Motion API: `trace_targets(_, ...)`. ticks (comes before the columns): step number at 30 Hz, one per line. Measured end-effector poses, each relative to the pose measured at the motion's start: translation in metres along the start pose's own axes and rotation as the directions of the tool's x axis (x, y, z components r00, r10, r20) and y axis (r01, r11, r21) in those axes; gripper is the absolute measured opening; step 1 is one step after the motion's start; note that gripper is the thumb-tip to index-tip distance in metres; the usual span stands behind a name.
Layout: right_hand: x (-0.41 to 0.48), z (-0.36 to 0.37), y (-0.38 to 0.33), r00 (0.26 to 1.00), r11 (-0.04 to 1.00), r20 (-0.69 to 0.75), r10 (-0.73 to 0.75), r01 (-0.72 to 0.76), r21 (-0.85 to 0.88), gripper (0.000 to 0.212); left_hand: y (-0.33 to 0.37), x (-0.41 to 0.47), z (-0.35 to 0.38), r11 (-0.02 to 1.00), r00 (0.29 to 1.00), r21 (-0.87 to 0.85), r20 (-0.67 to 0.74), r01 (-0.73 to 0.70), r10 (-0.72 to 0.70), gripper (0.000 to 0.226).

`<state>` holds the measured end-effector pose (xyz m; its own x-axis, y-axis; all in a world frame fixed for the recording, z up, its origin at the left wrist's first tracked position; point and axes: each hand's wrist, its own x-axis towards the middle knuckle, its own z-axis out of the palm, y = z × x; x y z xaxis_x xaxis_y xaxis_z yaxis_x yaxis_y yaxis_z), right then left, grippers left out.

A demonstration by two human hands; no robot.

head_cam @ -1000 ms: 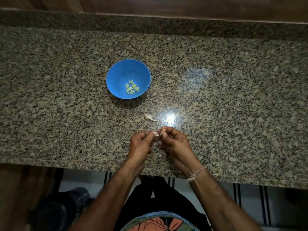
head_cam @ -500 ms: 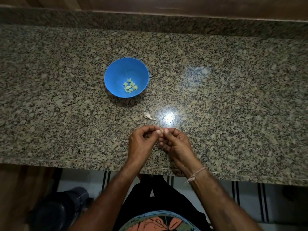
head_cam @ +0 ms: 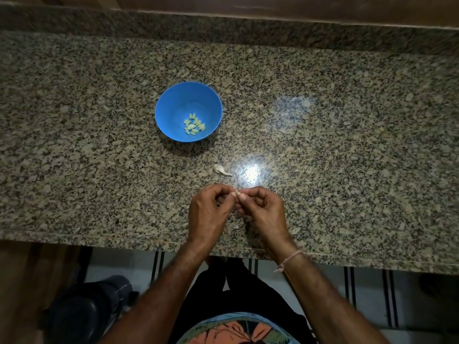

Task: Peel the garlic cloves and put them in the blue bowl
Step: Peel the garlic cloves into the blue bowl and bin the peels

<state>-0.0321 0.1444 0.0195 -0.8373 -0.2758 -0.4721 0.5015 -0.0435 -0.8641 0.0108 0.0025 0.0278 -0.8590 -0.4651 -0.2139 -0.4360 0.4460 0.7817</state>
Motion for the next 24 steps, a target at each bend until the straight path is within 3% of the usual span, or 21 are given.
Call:
trace_targets(7,0.0013,-0.0054,0.0051,0.990,0.970,-0.007,-0.141,0.137,-0.201,0.009,0.0006,-0.0008,-0.0030,0.989,0.995,0.107,0.011,-0.098,0.098,0.011)
trace_targets(13,0.0023,-0.0057,0.0056,0.983,0.941,0.005,-0.186,0.179,-0.287,0.008,0.0013,-0.0008,-0.0047,0.999,0.999,0.003,0.017,-0.038,0.038,0.007)
trace_targets(17,0.0004,-0.0056,0.0060,0.985,0.952,-0.013,-0.175,0.166,-0.256,0.007,-0.0004,-0.0018,-0.0028,0.999,1.000,-0.045,0.018,-0.008,0.008,0.008)
trace_targets(21,-0.0005,-0.0044,0.0080,0.982,0.959,-0.059,-0.180,0.162,-0.234,0.007,0.0027,-0.0024,0.0007,0.999,1.000,-0.036,0.005,0.007,-0.007,0.011)
trace_targets(24,-0.0011,-0.0013,0.0100,0.971,0.932,-0.087,-0.224,0.188,-0.309,0.006,0.0040,-0.0030,0.0047,0.999,0.999,0.006,-0.018,0.038,-0.038,0.010)
